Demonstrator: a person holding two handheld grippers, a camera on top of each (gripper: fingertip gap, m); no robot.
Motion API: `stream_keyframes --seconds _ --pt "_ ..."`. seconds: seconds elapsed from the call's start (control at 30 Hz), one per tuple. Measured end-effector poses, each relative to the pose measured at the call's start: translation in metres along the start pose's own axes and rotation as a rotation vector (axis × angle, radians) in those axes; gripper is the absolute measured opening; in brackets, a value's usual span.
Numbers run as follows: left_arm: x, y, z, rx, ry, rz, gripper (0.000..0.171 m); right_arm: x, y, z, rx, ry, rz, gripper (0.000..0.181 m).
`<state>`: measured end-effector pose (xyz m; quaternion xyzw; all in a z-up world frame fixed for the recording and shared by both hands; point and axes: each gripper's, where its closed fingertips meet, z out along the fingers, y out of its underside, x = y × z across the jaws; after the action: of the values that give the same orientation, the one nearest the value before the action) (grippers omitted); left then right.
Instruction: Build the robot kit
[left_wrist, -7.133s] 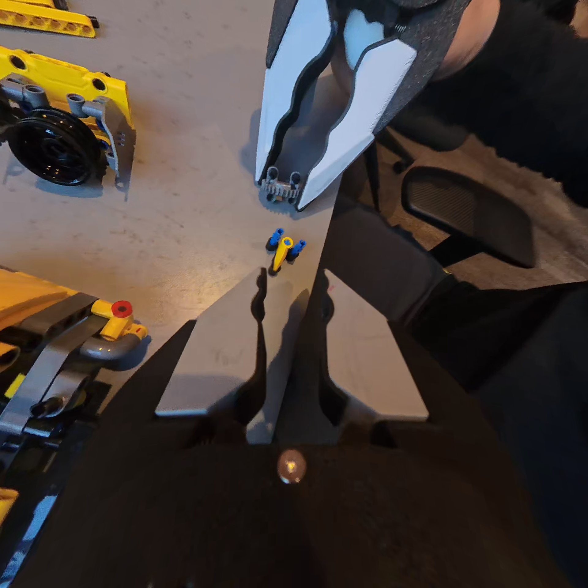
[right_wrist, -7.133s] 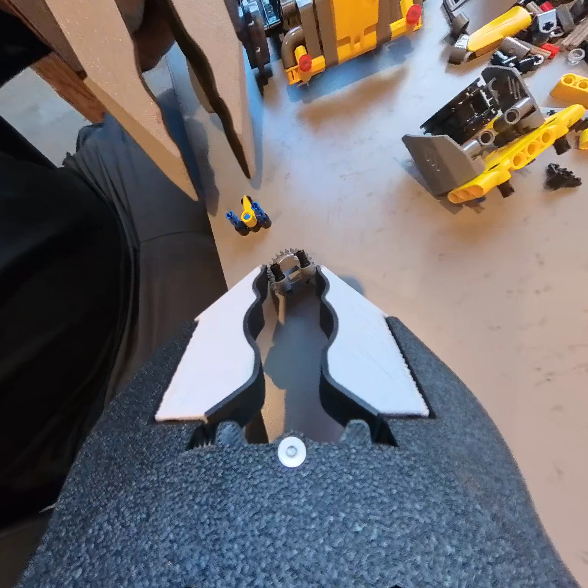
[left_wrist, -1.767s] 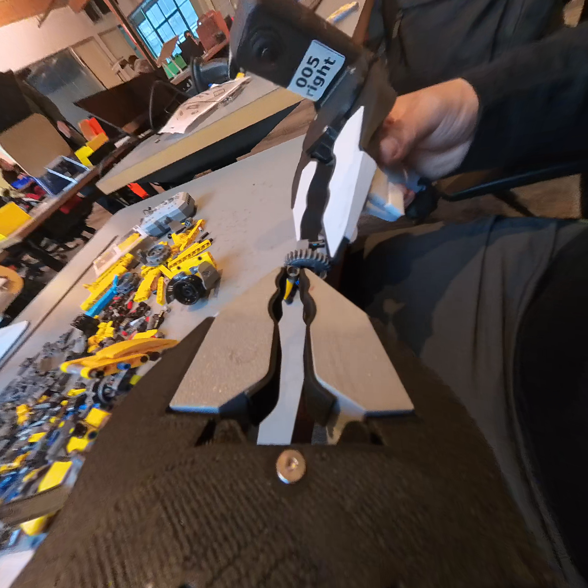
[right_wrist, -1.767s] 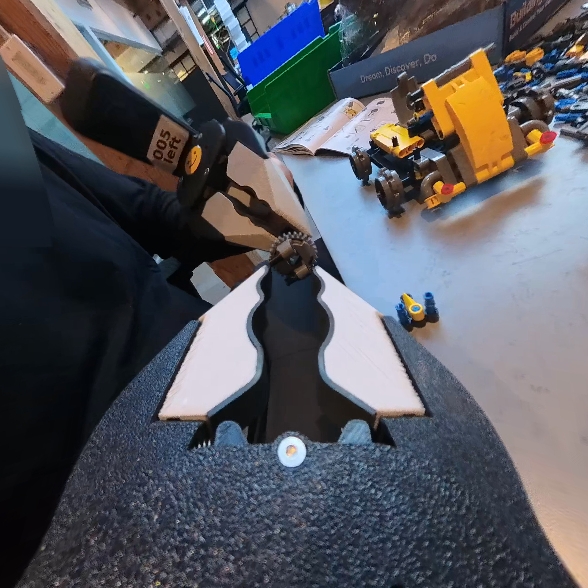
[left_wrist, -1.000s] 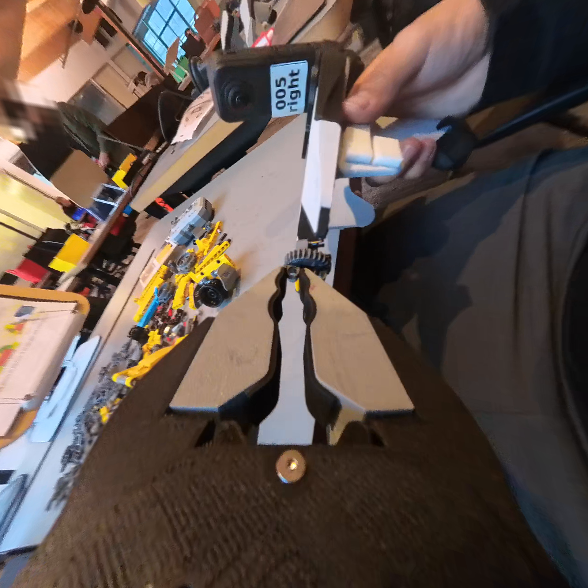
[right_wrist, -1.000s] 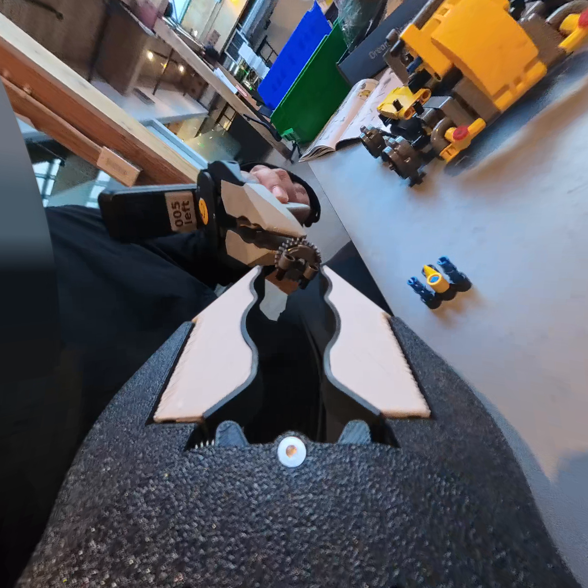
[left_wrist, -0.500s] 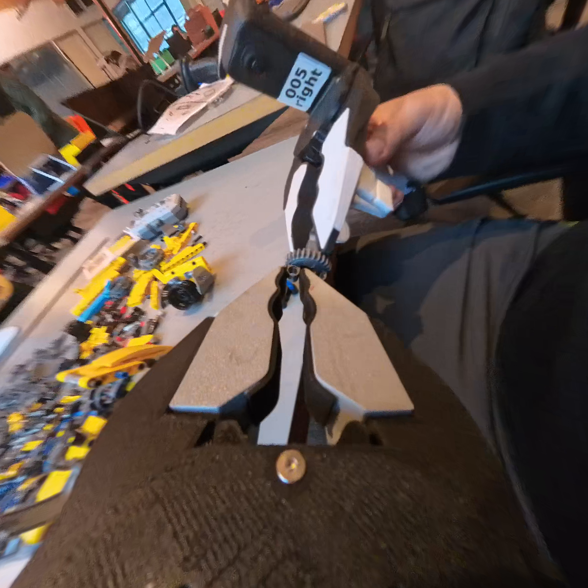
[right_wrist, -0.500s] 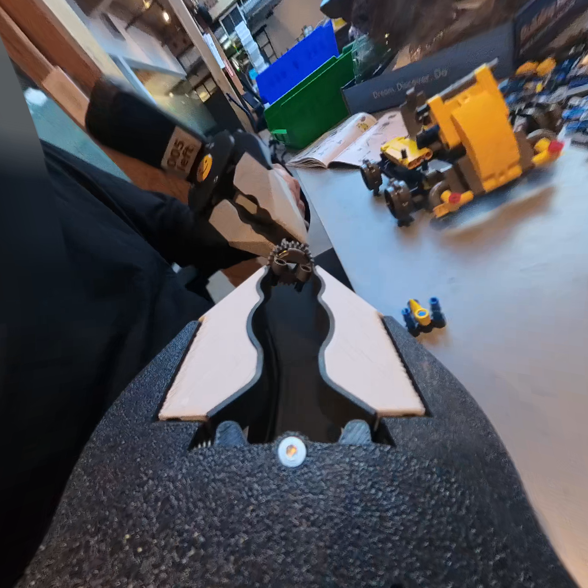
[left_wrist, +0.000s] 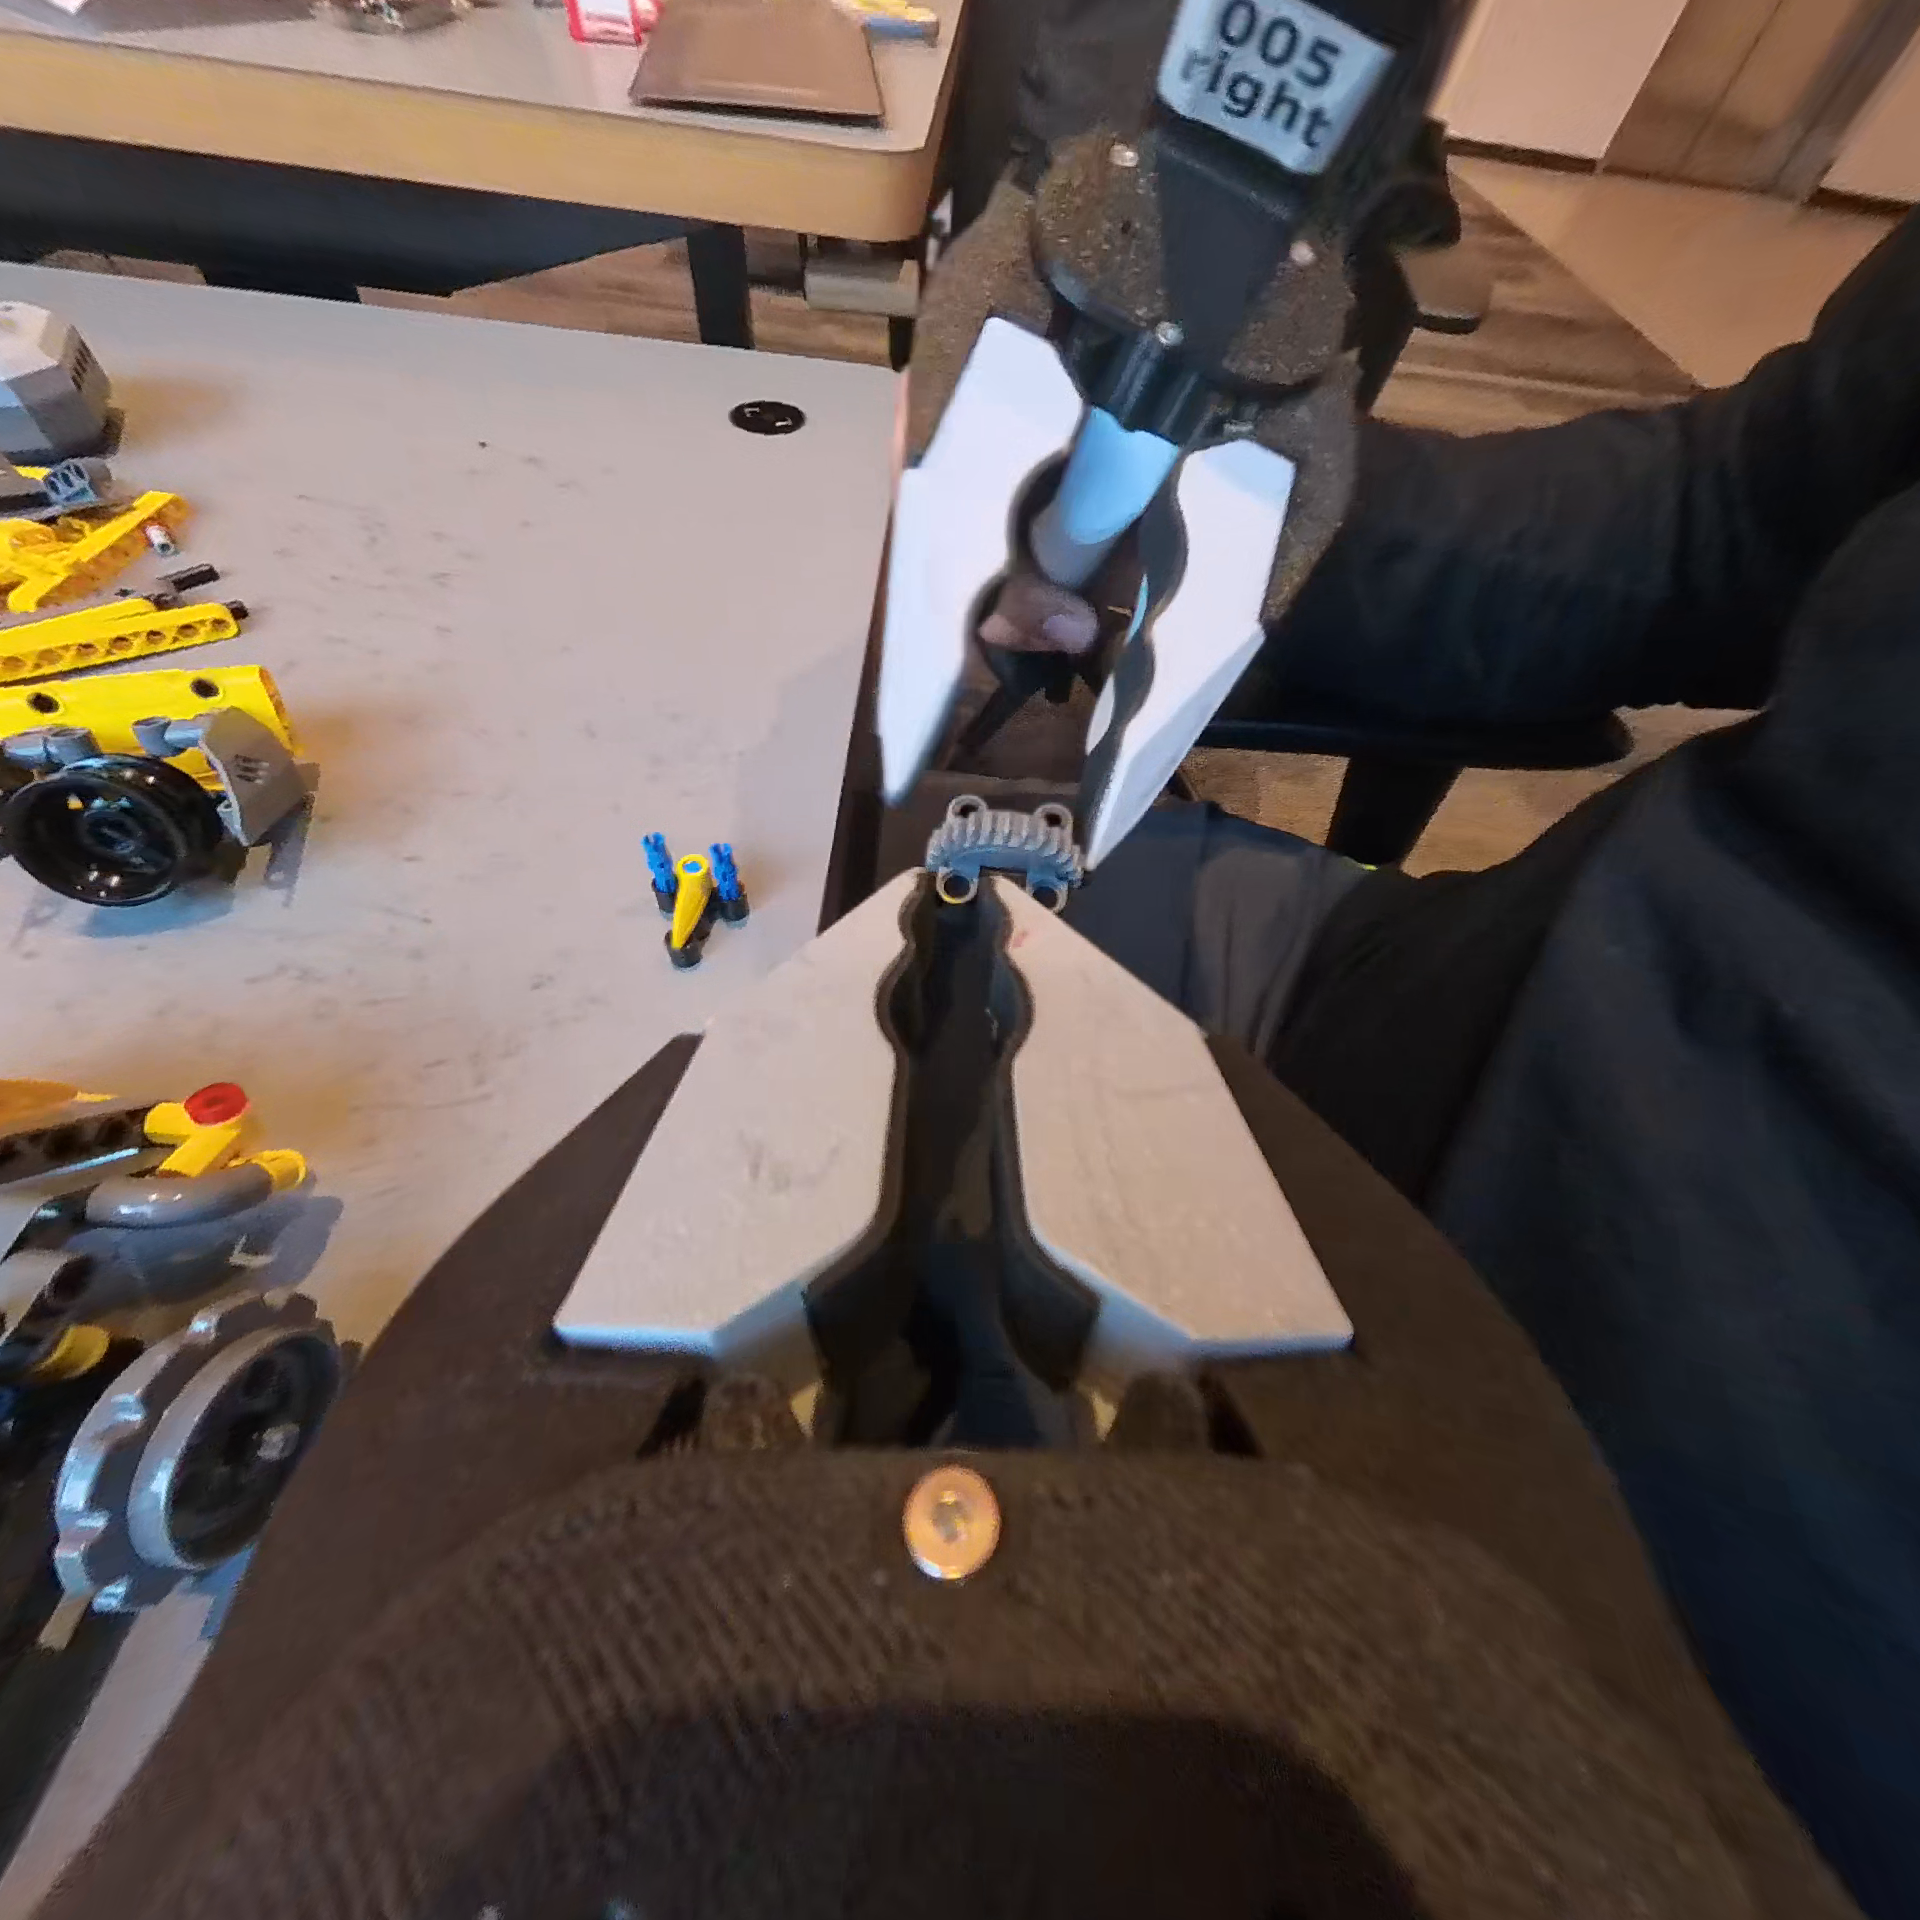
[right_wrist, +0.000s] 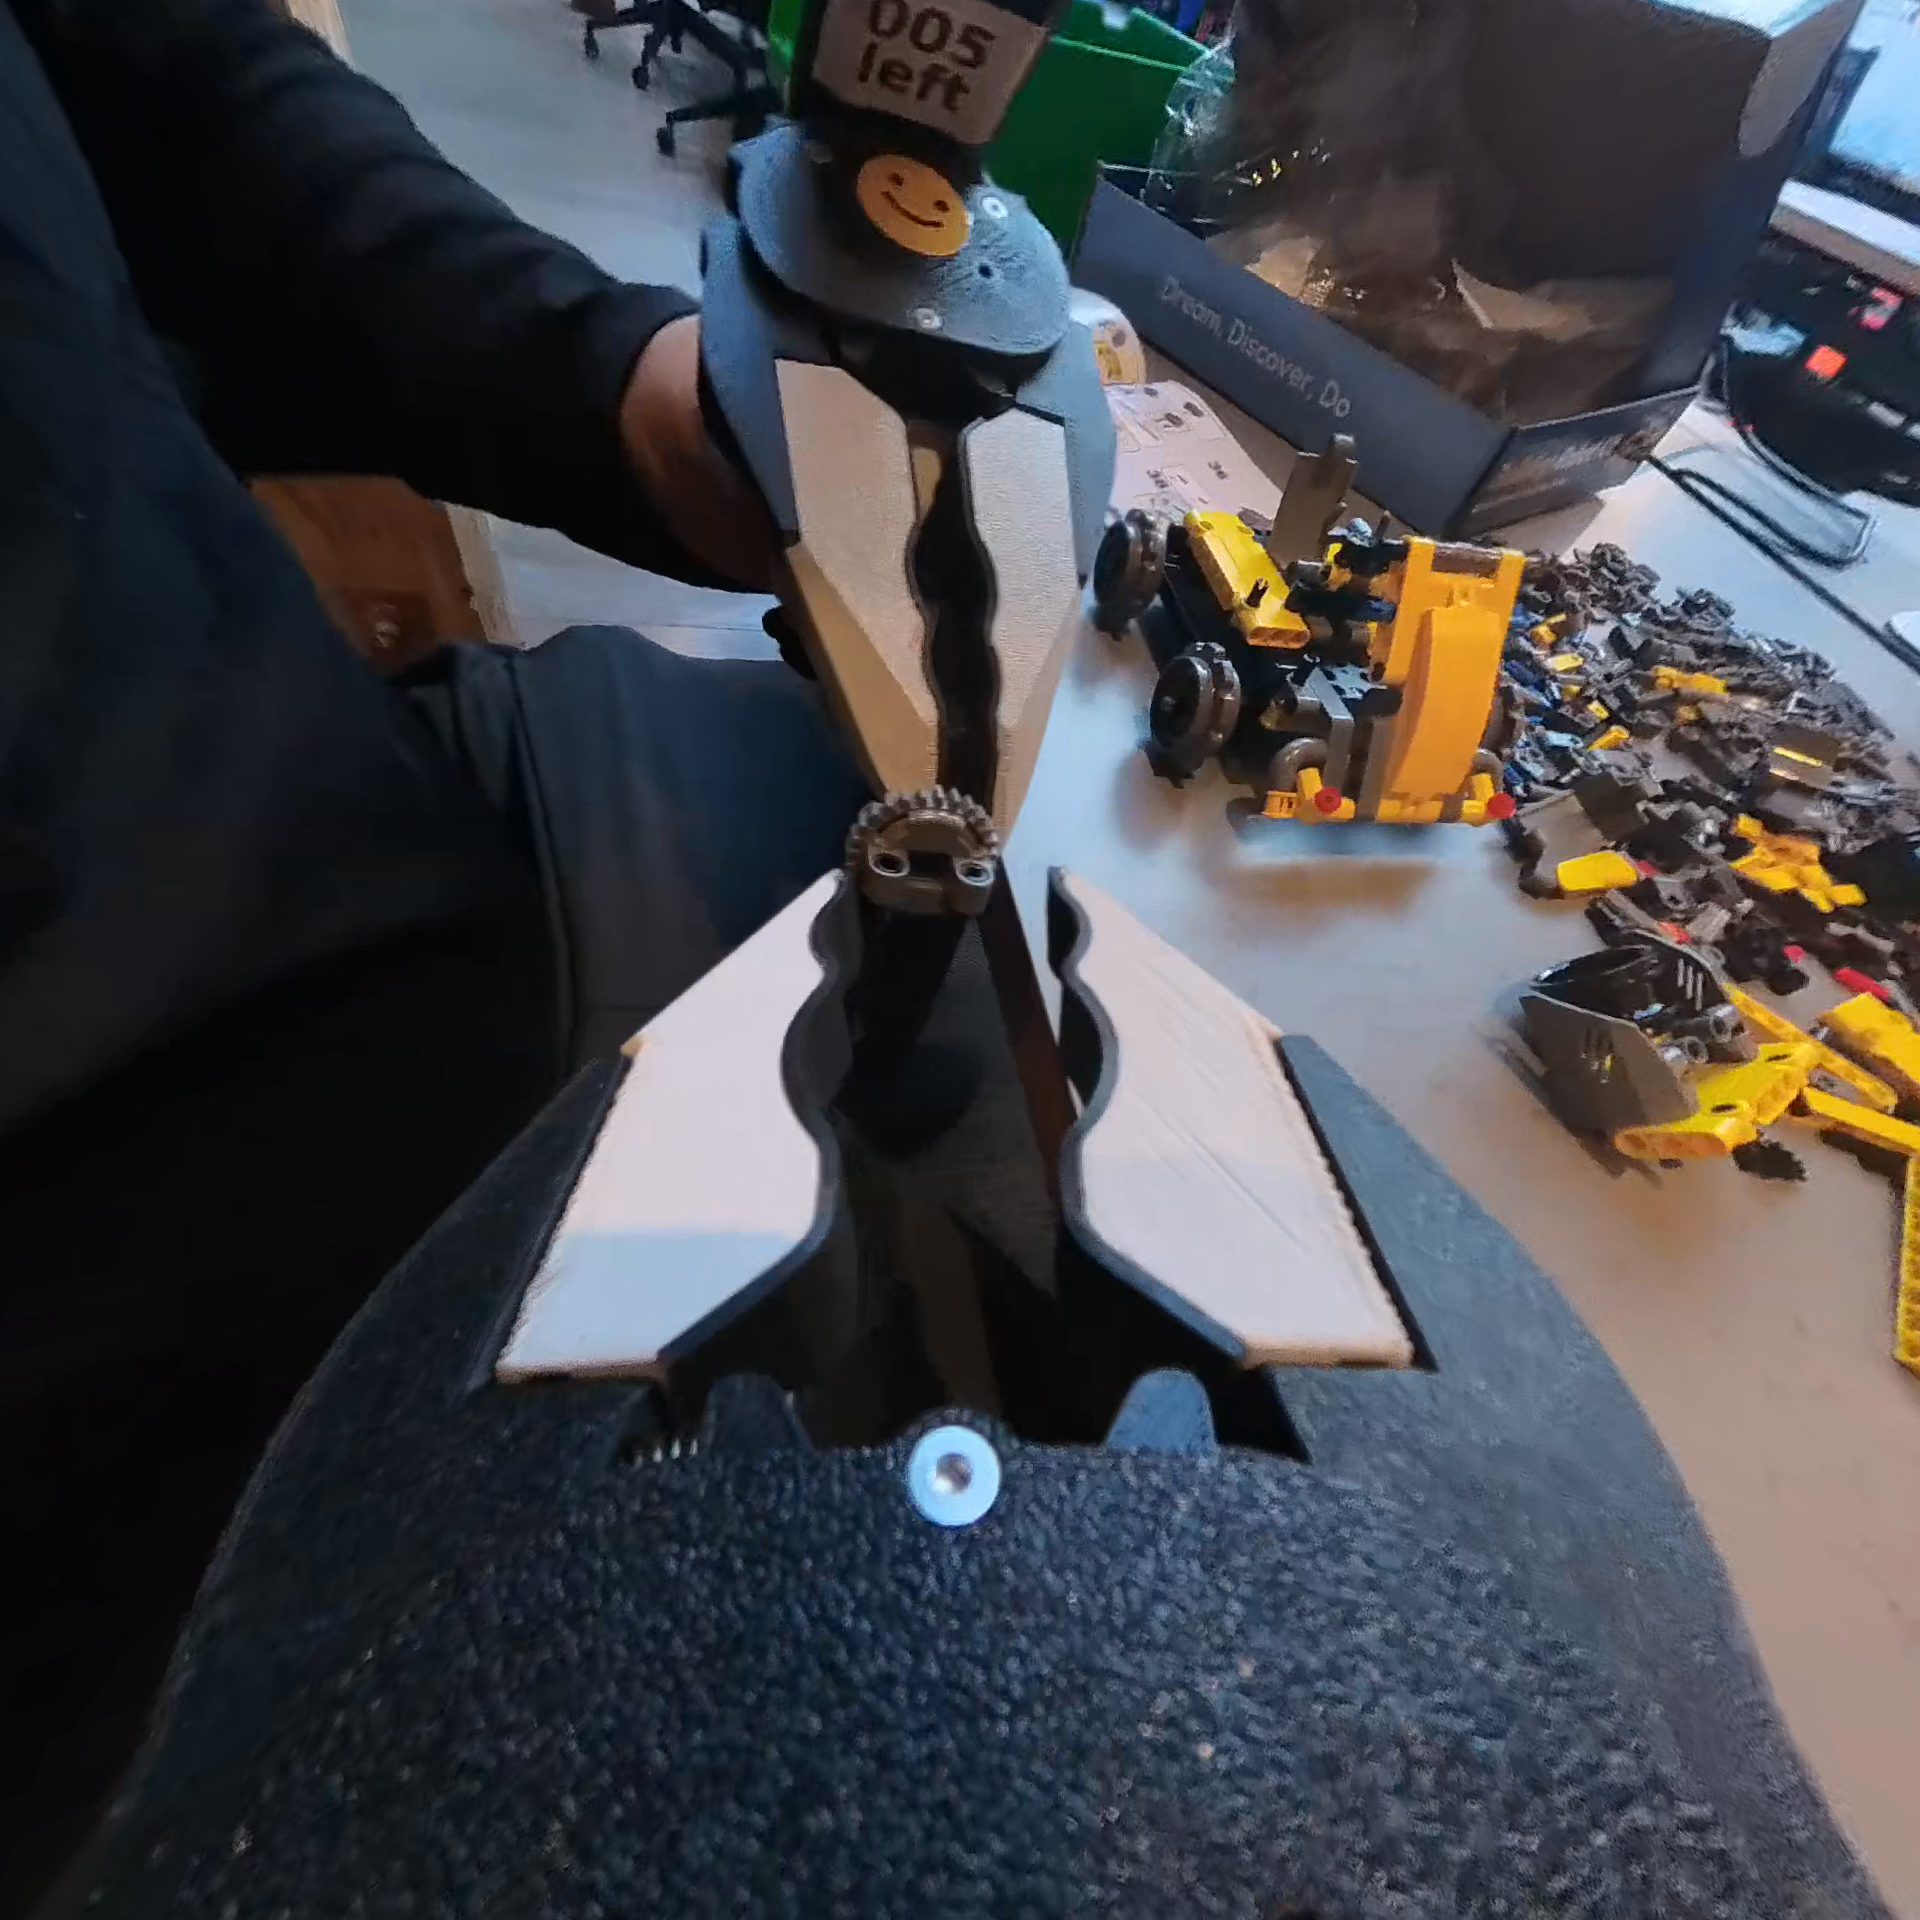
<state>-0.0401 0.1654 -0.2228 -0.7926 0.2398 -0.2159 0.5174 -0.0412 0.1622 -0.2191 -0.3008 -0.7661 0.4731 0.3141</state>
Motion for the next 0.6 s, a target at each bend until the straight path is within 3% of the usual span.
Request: stream_keyframes --seconds 0.1,0.17,0.37,0.6 --pt "0.000 -0.001 0.000 -0.007 -0.020 0.025 0.006 -0.003 -0.005 -0.002 0.022 -0.034 0.043 0.052" --pt "-0.001 0.002 0.002 -0.026 -0.040 0.053 0.006 -0.008 -0.010 0.000 0.040 -0.064 0.064 0.053" --pt "0.006 0.001 0.004 -0.027 -0.029 0.090 0.006 -0.010 0.000 0.008 -0.023 -0.045 0.039 0.033" --pt "0.000 0.003 0.004 -0.022 -0.030 0.040 0.006 -0.007 0.003 0.009 -0.042 -0.019 0.016 0.029"
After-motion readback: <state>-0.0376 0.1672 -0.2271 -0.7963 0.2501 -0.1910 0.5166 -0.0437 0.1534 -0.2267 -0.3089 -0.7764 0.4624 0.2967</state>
